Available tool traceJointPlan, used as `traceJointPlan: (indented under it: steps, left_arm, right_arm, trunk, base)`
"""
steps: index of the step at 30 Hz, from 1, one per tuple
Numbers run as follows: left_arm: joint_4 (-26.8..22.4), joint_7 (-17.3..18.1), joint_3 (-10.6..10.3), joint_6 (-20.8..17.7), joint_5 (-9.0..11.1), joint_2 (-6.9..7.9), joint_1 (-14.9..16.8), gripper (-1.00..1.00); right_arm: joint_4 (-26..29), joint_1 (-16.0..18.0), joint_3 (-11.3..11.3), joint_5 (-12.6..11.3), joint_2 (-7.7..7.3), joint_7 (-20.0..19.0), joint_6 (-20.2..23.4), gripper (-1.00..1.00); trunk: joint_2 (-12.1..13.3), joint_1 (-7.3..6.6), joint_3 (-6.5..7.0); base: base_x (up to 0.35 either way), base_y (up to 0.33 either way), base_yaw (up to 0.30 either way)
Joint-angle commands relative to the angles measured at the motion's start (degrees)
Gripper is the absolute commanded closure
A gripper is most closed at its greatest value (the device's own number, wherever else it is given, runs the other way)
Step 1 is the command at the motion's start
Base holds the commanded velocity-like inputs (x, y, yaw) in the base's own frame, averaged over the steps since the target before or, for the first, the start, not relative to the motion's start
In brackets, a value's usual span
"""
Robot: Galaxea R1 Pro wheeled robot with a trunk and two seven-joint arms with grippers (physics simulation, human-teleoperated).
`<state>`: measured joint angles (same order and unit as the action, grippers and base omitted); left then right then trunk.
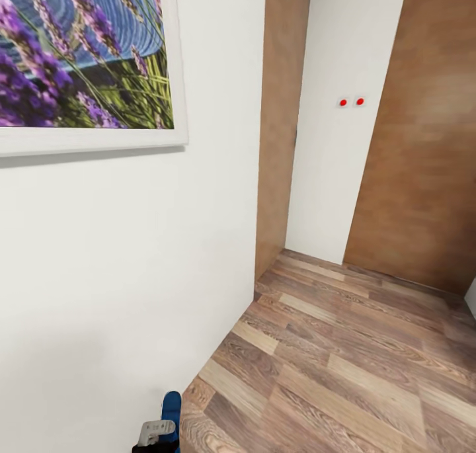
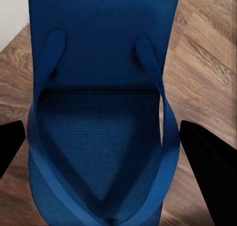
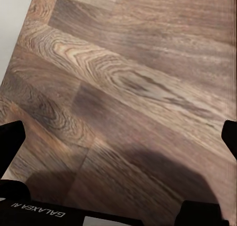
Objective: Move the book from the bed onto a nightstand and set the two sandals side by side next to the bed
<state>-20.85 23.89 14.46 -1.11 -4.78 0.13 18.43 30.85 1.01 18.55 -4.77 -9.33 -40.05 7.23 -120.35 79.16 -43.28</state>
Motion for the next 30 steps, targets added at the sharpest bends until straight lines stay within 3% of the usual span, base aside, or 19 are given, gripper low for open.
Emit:
traceJointPlan:
  steps: [1, 19, 30]
  left_arm:
    - [-0.07, 0.41, 0.48, -0.12, -0.5, -0.04, 0.02, 1.0]
    - [-0.07, 0.45, 0.48, -0.11, -0.49, -0.04, 0.02, 1.0]
    - [-0.07, 0.45, 0.48, -0.12, -0.49, -0.04, 0.03, 1.0]
  right_arm:
    - [0.0, 0.04, 0.17, -0.5, 0.02, -0.29, 0.59, -1.0]
    - [0.0, 0.04, 0.17, -0.5, 0.02, -0.3, 0.59, -1.0]
    - [0.0, 0.04, 0.17, -0.5, 0.02, -0.31, 0.59, -1.0]
  trunk:
    - [-0.03, -0.01, -0.06]
    - [-0.03, -0.01, -0.06]
    - [-0.03, -0.01, -0.06]
  base:
    - [0.0, 0.0, -0.242]
    - [0.075, 0.036, -0.03]
    - [0.265, 0.061, 0.0]
